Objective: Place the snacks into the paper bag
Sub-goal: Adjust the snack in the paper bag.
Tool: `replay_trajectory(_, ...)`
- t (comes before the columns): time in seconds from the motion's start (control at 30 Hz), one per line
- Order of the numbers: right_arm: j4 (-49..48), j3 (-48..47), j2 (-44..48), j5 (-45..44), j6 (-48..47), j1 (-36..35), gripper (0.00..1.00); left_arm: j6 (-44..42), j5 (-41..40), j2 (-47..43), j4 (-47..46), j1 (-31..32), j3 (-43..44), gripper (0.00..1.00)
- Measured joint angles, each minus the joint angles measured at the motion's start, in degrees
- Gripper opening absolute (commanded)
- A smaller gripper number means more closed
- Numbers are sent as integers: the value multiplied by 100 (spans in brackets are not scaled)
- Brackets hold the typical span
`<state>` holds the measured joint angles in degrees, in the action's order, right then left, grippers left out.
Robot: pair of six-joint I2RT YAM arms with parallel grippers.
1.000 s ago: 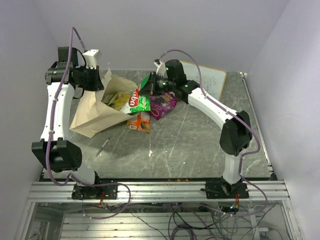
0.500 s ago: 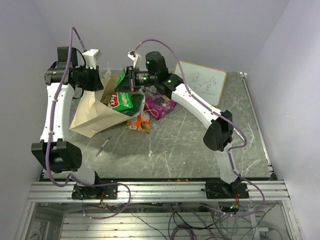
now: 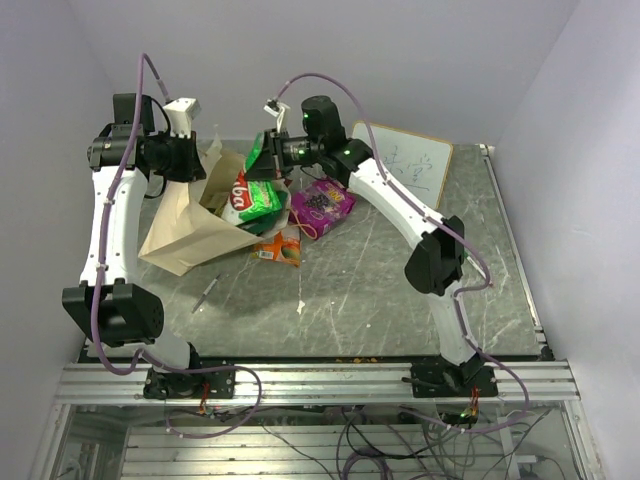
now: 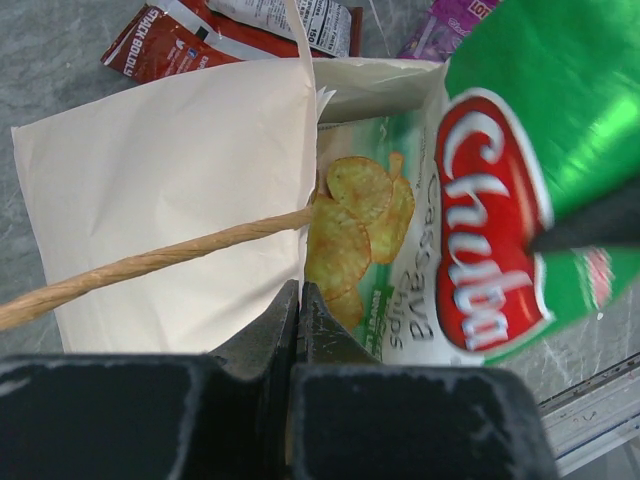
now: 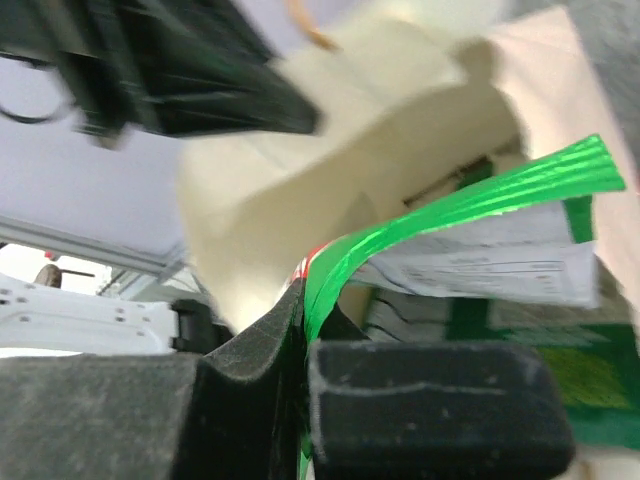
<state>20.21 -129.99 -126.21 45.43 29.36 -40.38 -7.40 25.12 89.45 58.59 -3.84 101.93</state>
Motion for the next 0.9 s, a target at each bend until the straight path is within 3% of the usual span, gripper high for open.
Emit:
replay_trajectory(0.27, 649, 76, -745, -4, -457, 439, 9, 0, 0, -4, 2, 2, 0, 7)
replay_trajectory(0.5, 1027, 570, -374, -643, -811, 356, 15, 13, -4, -13, 2, 2, 0, 7)
replay_trajectory(0.7, 896, 2011, 525, -970, -726, 367, 31, 44, -4, -13, 0, 0, 0, 7)
replay_trajectory(0.9, 667, 2234, 603, -920, -529, 354, 47, 57, -4, -26, -4, 0, -7, 7)
